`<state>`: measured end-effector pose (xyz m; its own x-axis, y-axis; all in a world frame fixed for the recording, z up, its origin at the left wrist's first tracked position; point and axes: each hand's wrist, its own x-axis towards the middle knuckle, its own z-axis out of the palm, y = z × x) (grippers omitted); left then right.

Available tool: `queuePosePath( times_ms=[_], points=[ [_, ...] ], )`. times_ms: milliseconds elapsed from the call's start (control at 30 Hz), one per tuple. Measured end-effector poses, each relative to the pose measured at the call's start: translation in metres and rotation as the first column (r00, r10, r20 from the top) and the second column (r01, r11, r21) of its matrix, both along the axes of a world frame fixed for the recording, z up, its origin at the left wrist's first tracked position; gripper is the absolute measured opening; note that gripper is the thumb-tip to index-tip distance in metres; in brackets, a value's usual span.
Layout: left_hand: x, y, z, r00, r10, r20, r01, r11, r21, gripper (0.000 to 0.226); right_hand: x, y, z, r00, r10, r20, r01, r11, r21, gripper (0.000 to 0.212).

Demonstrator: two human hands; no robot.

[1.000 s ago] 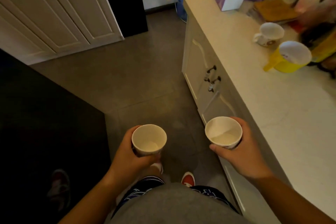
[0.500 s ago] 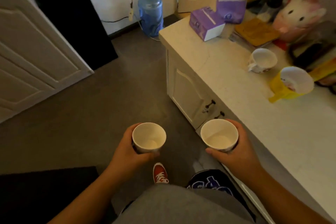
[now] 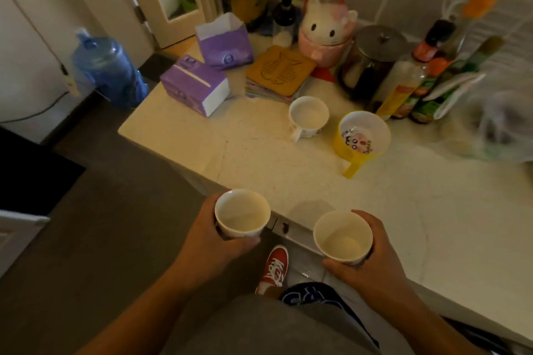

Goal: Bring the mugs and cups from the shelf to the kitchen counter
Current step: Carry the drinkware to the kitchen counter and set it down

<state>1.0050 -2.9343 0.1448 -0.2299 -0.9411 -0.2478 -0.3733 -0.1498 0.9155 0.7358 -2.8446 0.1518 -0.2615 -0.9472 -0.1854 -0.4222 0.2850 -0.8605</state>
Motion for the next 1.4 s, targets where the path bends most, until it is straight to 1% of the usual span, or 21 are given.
queuePosePath(
  times_ms=[167,333,600,767,900,1000,1200,1300,1400],
  points=[
    [-0.028,-0.043,0.005,0.997,-0.074,0.002,0.074,0.996,-0.044,0.085,-0.018,-0.034,0.008,0.999,-0.037,0.025,0.037,0.999,-0.016,0.086],
    [-0.041,-0.075,0.006,0.993,-0.118,0.019,0.119,0.993,-0.021,0.086,-0.023,-0.059,0.015,0.994,-0.101,0.028,0.102,0.994,-0.029,0.085],
    [-0.045,-0.124,-0.004,0.960,-0.273,0.057,0.275,0.961,-0.032,0.082,-0.007,-0.073,0.006,0.973,-0.230,-0.003,0.230,0.973,-0.033,0.089],
    [-0.048,-0.153,-0.020,0.927,-0.370,0.062,0.371,0.929,-0.008,0.081,0.019,-0.076,0.006,0.918,-0.395,-0.044,0.395,0.919,-0.018,0.086],
    [-0.058,-0.169,-0.036,0.895,-0.438,0.087,0.439,0.898,0.014,0.096,0.038,-0.076,0.004,0.847,-0.529,-0.047,0.530,0.848,0.021,0.086],
    [-0.067,-0.174,-0.044,0.867,-0.486,0.109,0.491,0.871,-0.030,0.096,0.047,-0.074,0.002,0.806,-0.589,-0.061,0.592,0.805,0.033,0.089],
    [-0.078,-0.169,-0.053,0.834,-0.541,0.105,0.550,0.831,-0.082,0.091,0.048,-0.065,0.002,0.782,-0.616,-0.093,0.621,0.783,0.033,0.086],
    [-0.085,-0.162,-0.058,0.830,-0.544,0.126,0.557,0.820,-0.132,0.090,0.038,-0.059,0.001,0.791,-0.602,-0.109,0.609,0.793,0.035,0.087],
    [-0.091,-0.155,-0.060,0.839,-0.526,0.136,0.543,0.823,-0.167,0.089,0.025,-0.051,0.000,0.802,-0.591,-0.090,0.595,0.803,0.035,0.087]
  ],
)
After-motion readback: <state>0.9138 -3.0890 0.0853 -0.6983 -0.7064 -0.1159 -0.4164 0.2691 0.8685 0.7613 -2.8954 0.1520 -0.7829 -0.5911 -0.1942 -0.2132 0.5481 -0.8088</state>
